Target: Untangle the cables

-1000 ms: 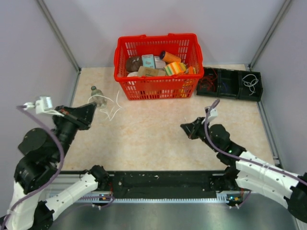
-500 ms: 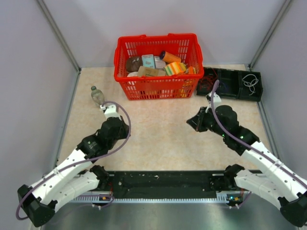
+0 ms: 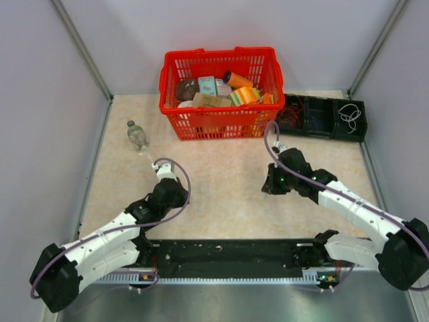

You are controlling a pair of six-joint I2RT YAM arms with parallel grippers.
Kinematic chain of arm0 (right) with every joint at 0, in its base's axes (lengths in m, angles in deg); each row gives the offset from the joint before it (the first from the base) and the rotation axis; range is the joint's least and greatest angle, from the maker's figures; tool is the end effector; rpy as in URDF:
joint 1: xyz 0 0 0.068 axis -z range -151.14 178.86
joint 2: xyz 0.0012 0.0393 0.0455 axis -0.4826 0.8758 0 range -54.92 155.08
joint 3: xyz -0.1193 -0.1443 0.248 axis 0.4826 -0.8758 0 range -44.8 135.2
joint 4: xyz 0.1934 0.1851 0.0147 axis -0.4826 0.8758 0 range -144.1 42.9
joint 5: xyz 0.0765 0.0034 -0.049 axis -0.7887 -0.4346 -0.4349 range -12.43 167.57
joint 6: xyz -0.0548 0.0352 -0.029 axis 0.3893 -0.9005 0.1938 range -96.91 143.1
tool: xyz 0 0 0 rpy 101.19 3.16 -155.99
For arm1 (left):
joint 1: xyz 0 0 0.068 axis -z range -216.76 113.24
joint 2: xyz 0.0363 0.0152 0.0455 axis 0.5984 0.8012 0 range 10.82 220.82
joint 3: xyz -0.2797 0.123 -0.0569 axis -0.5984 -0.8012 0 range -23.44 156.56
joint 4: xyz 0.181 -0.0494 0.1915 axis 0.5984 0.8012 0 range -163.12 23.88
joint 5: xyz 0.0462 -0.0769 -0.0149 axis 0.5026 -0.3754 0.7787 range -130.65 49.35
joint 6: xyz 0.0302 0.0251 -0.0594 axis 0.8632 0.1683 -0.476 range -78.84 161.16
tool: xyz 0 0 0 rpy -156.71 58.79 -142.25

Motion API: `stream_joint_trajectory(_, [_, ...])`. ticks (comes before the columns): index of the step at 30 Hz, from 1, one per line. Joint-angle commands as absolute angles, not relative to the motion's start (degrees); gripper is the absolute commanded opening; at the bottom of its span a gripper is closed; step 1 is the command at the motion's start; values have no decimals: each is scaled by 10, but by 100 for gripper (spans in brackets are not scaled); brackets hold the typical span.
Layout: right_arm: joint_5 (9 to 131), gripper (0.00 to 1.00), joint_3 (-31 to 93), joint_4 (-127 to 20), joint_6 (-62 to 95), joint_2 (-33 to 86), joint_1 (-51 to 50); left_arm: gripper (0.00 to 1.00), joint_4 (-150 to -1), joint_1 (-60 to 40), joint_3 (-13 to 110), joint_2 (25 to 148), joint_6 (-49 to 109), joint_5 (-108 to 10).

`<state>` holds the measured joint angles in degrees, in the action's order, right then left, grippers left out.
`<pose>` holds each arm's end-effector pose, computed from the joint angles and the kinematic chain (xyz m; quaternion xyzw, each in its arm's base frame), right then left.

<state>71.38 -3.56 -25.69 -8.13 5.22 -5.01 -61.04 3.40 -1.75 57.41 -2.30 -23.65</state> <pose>0.1765 0.1259 0.2541 -0.0411 0.9294 0.2379 0.2793 0.1405 -0.0963 0.2038 -0.0915 0.8827 -0.1957 0.4173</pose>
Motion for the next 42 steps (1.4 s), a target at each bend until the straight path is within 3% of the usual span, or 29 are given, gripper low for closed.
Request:
stream_joint_trajectory(1, [694, 6, -34, -271, -70, 100, -45, 0, -698, 32, -54, 591, -36, -264])
stream_joint_trajectory(4, [673, 11, -32, -285, -70, 142, -45, 0, -705, 32, -59, 585, -31, -273])
stream_joint_trajectory(11, [661, 44, -14, -291, -42, 193, -47, 0, -755, 32, -92, 557, -18, -285])
stream_joint_trajectory(20, [791, 66, 33, -230, -4, 194, -83, 0, -765, 33, -94, 565, -16, -287])
stream_joint_trajectory(28, [667, 67, 77, -205, -10, 115, -120, 0, -768, 33, -93, 571, -12, -290])
stream_joint_trajectory(33, [819, 68, 101, -197, 32, 143, -105, 0, -771, 33, -92, 575, -11, -291])
stream_joint_trajectory(37, [809, 67, 122, -191, 52, 222, -78, 0, -770, 32, -95, 569, -9, -295])
stream_joint_trajectory(42, [814, 75, 126, -191, 69, 285, -78, 0, -774, 33, -102, 556, -8, -297])
